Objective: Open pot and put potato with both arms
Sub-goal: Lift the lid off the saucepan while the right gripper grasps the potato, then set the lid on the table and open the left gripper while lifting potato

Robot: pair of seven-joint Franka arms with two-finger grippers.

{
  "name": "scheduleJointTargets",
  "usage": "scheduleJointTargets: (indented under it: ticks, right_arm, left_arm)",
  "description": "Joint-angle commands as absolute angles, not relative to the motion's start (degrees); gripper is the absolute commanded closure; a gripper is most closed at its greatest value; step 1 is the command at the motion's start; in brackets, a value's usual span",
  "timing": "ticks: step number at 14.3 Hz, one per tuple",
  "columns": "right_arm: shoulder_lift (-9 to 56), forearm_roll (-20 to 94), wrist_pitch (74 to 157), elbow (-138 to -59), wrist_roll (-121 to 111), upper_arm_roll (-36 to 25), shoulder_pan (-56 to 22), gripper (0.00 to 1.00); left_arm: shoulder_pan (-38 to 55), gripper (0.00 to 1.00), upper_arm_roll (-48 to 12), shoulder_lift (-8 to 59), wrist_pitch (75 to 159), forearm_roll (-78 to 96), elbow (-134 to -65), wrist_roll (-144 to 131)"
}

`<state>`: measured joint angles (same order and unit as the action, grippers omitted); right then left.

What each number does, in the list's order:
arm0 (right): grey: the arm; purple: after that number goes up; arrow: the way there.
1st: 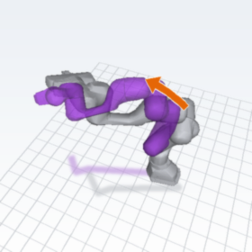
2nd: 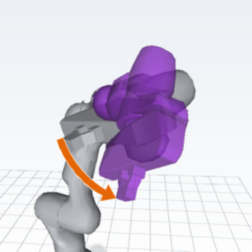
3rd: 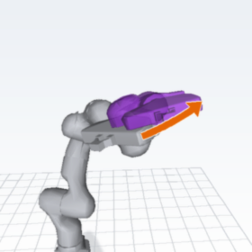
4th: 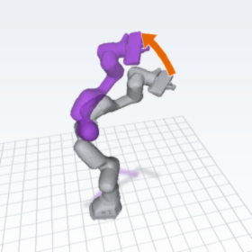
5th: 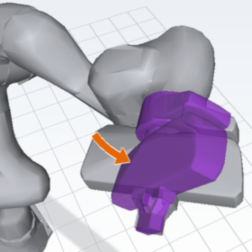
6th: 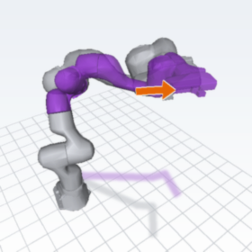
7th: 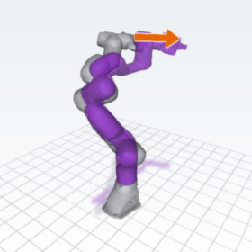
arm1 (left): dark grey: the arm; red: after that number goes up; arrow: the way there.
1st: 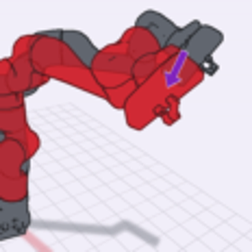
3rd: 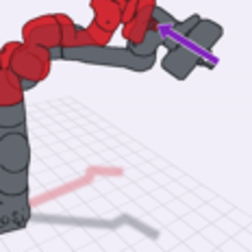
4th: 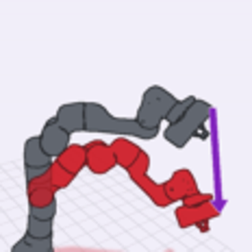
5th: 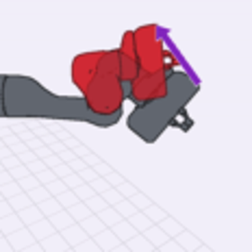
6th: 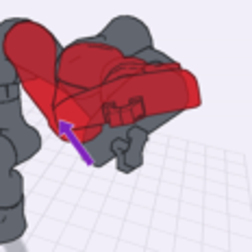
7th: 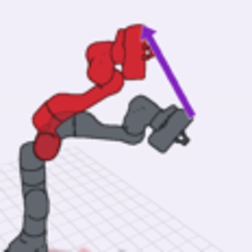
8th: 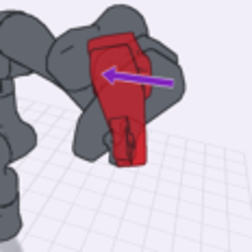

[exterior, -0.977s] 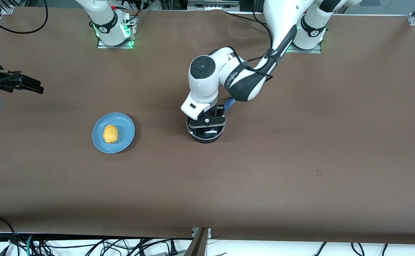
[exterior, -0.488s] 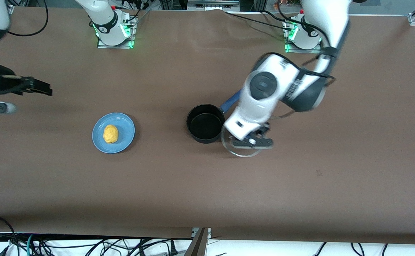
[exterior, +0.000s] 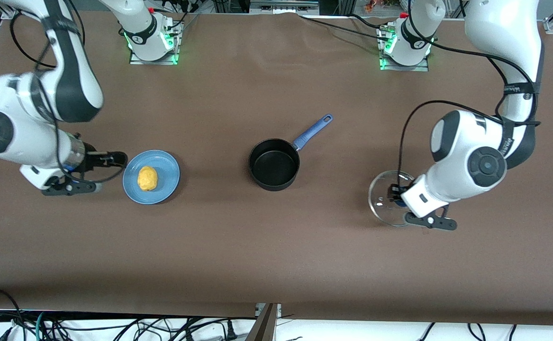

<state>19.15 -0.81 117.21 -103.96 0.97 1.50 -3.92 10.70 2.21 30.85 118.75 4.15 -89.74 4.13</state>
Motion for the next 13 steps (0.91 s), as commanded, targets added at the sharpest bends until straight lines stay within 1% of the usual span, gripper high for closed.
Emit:
scheduleJointTargets:
  ticks: [1,2,5,9,10,11,12,13]
  right_arm:
    - [19.76,-0.26,129.70,-113.98,1.76,1.76,-3.60,0.00]
    - [21.25,-0.18,130.51,-114.26,1.93,1.84,-3.60,0.00]
    - [24.86,-0.18,134.10,-114.17,2.90,3.16,-3.60,0.00]
    - [27.59,-0.09,137.89,-114.08,3.25,3.52,-4.13,0.00]
    - [28.55,-0.09,139.12,-114.08,3.25,3.52,-4.22,0.00]
    - [29.52,-0.09,140.52,-114.08,3.16,3.52,-4.22,0.02]
    - [29.88,-0.09,141.06,-114.08,3.16,3.52,-4.31,0.26]
    - [29.88,-0.09,140.80,-114.00,3.16,3.52,-4.39,0.58]
  left_arm:
    - [9.76,0.50,5.70,28.12,126.02,5.89,-98.33,14.56]
    - [9.15,0.50,6.84,28.12,127.08,6.06,-99.83,16.42]
    - [8.26,0.50,7.03,28.39,131.73,6.94,-103.96,17.31]
    - [7.65,0.47,7.03,29.88,137.44,8.53,-107.66,17.49]
    - [7.56,0.46,7.03,30.06,138.50,8.53,-108.10,17.75]
    - [7.30,0.38,7.03,30.15,138.60,8.79,-108.19,17.75]
    - [7.03,0.24,7.03,30.15,138.34,8.79,-107.93,17.67]
    - [6.42,0.12,6.94,29.89,137.56,8.79,-107.58,17.40]
